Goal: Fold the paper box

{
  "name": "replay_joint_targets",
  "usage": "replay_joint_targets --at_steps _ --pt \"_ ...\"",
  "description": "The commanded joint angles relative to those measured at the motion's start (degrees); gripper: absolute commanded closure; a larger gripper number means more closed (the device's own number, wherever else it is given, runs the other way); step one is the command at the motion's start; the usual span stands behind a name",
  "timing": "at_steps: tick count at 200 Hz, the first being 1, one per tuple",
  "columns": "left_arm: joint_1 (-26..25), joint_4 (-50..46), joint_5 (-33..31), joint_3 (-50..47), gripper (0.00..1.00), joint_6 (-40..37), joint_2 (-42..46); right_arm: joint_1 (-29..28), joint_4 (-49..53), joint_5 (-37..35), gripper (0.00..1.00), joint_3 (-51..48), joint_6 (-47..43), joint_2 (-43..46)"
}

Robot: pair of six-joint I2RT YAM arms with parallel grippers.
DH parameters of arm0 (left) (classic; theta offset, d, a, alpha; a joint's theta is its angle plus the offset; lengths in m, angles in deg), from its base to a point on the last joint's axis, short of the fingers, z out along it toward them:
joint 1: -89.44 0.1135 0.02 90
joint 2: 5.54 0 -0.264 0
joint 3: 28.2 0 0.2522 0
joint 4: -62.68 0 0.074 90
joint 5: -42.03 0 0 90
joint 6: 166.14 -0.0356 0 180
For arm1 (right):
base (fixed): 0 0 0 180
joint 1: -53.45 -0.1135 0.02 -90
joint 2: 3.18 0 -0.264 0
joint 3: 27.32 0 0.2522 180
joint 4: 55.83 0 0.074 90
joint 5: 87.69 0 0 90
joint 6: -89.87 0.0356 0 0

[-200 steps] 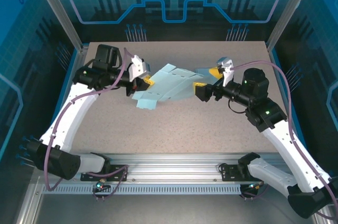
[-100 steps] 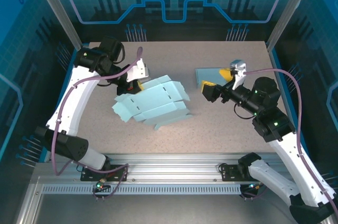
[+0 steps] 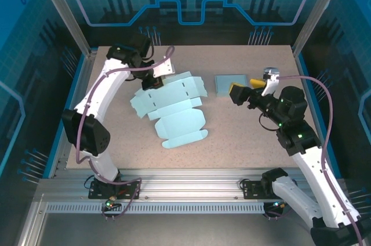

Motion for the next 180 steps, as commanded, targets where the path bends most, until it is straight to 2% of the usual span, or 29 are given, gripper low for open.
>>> replay_joint_targets --at_steps 1,26,40,58,79,114,144,180 --pt "-3.60 18.98 -8.14 -7.69 1.00 1.77 2.34 3.53 2.39 0.31 0.00 -1.65 7.49 -1.19" --pt "-7.34 31.40 -11.55 -16.17 1.00 1.23 4.59 6.58 1.83 2.85 0.00 -3.14 11.32 -2.56" --pt "-9.01 38.54 -13.18 -21.03 1.00 1.65 5.89 6.73 1.30 1.76 0.00 -3.86 11.45 -2.42" --pt "-11.43 48.69 -17.57 -27.87 1.00 1.32 7.78 6.79 2.17 -3.22 0.00 -5.11 14.63 -1.42" --pt "-14.59 60.02 -23.51 -34.11 1.00 0.57 8.85 7.09 6.60 -2.06 0.00 -3.62 10.75 -1.59" --pt "-18.72 75.97 -29.78 -42.71 1.00 -0.69 9.27 7.25 12.85 -2.49 0.00 -1.74 9.75 -3.42" --pt "-22.92 86.19 -35.55 -48.14 1.00 -4.52 7.43 7.23 15.66 -3.34 0.00 -0.78 9.98 -4.95" --pt "-26.95 101.29 -42.90 -52.03 1.00 -11.07 1.59 7.05 15.02 1.52 0.00 1.24 13.87 -10.07"
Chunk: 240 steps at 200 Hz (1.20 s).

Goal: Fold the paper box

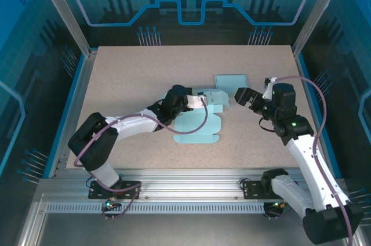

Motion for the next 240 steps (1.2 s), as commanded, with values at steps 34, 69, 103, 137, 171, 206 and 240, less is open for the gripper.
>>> replay_joint_targets --at_steps 34,69,103,137,171,206,240 --pt "-3.83 23.54 -9.76 -2.32 1.00 -10.13 -8.82 -2.86 -0.49 5.88 0.00 5.41 3.85 -7.28" --pt "-4.23 26.36 -9.67 -2.15 1.00 -11.51 -10.41 -8.63 3.56 1.88 0.00 12.56 1.54 -15.16" --pt "-4.58 32.17 -10.78 -4.24 1.00 -15.13 -11.71 -11.06 4.13 4.22 0.03 18.81 0.57 -23.29" --pt "-4.89 34.75 -12.75 -4.97 1.00 -17.72 -14.07 -13.63 5.12 2.84 0.03 24.47 -1.25 -29.75" --pt "-4.97 34.93 -12.95 -4.63 1.00 -16.84 -14.68 -14.16 6.22 2.10 0.04 25.80 -0.24 -34.40" --pt "-4.93 35.55 -12.53 -4.58 1.00 -16.75 -15.50 -14.18 2.69 3.29 0.03 22.54 1.77 -36.76" --pt "-4.93 35.55 -13.06 -3.77 1.00 -16.57 -16.70 -14.19 2.17 3.74 0.03 22.15 2.60 -39.99"
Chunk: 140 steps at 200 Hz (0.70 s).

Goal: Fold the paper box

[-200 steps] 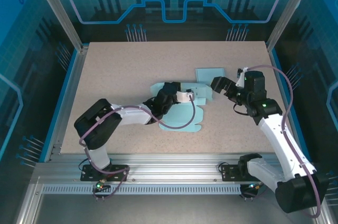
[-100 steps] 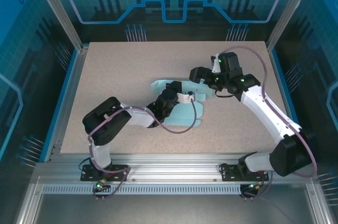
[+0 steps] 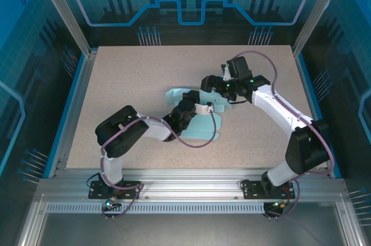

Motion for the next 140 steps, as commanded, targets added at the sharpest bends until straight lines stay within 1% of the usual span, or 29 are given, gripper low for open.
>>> replay_joint_targets --at_steps 1,53,85,121,140 --pt "-0.45 1.96 -1.35 0.57 1.00 0.01 -1.93 -0.59 -0.92 0.90 0.03 -1.03 1.55 -2.24" --pt "-0.41 -0.92 -1.85 2.46 1.00 2.24 -3.03 -0.94 -5.30 3.43 0.03 -4.84 4.39 -3.42" --pt "-0.32 -1.47 -2.42 3.10 1.00 2.57 -3.78 -1.20 -6.01 3.41 0.03 -6.18 5.23 -3.25" --pt "-0.27 0.91 -3.25 2.70 1.00 1.55 -4.91 -1.48 -7.87 3.24 0.03 -8.53 6.75 -3.80" --pt "-0.28 3.92 -3.48 1.89 1.00 -0.08 -5.86 -1.45 -9.02 2.85 0.03 -9.67 7.29 -3.86"
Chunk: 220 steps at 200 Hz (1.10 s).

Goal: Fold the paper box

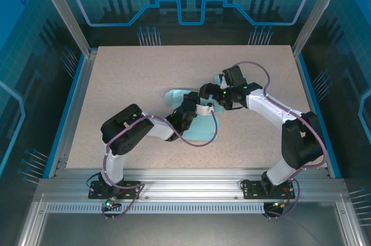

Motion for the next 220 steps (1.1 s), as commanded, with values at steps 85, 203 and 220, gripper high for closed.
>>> replay_joint_targets --at_steps 85,203,220 --pt "-0.36 10.88 -0.86 -1.51 1.00 -4.97 -5.79 -0.80 -6.10 1.66 0.06 2.65 -0.28 -6.05" --pt "-0.41 25.24 0.77 -2.57 1.00 -11.86 -13.36 0.02 -11.84 5.15 0.27 1.47 -2.88 -6.15" --pt "-0.65 25.14 0.98 -2.37 1.00 -11.17 -13.23 0.02 -11.84 4.79 0.29 0.63 -3.08 -5.05"
